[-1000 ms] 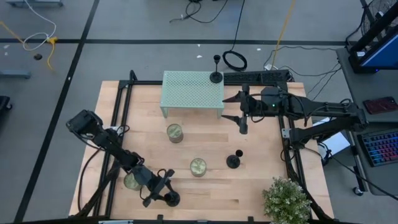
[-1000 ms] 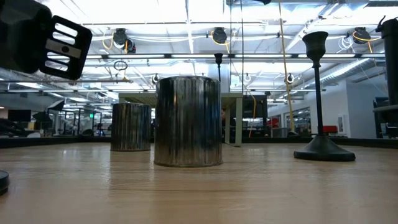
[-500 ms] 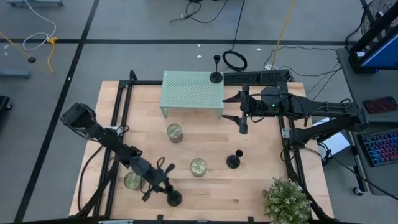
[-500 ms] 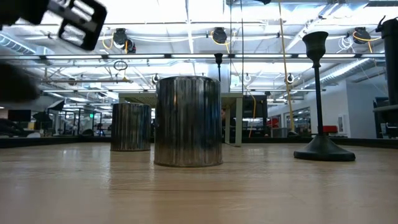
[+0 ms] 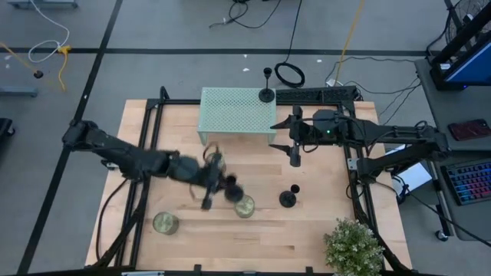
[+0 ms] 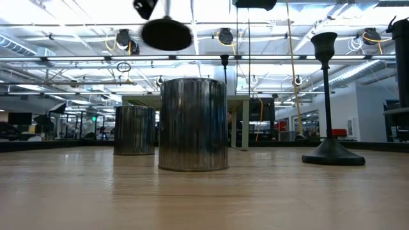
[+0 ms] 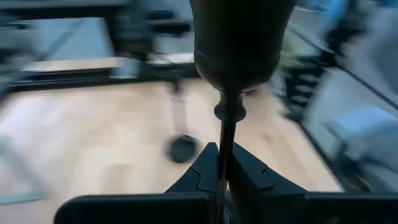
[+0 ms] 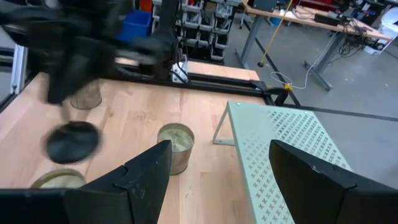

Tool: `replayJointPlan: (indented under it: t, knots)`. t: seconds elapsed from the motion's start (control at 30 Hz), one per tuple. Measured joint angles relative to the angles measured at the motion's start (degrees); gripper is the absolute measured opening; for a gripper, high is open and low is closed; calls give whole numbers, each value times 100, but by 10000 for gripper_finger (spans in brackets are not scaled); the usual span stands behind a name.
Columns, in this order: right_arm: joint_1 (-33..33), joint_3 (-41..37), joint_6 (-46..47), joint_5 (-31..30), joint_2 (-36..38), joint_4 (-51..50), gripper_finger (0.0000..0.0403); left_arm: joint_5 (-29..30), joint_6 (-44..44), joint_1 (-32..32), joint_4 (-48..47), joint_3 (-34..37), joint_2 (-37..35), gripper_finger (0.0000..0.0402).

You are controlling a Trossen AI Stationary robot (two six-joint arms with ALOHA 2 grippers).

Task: Pick & Place candle stick holders
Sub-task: Put the bottom black candle holder on the shelf

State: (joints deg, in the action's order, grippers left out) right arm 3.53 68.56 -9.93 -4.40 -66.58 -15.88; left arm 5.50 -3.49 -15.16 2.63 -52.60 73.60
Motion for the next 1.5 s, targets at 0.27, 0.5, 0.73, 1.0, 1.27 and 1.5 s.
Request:
replayJointPlan:
  t: [0.27,0.5,0.73,1.0,1.27,1.5]
  knots:
    - [0,1,13,-20,54,-175,265,-16,664,1470,-585,-839,4,14]
    - [0,-1,19,-22,23,-299,265,-926,870,3070,-569,-990,160,14]
    - [0,-114,20,-22,27,-113,265,-1346,1017,4393,32,-990,624,14]
    - [0,-484,20,-24,26,184,265,-2542,889,5295,810,-1093,1443,14]
    - [0,-600,21,-24,43,227,265,-2314,1034,5717,288,-1692,1928,14]
    - [0,-600,20,-24,45,234,265,-2316,1310,5753,174,-1718,2193,14]
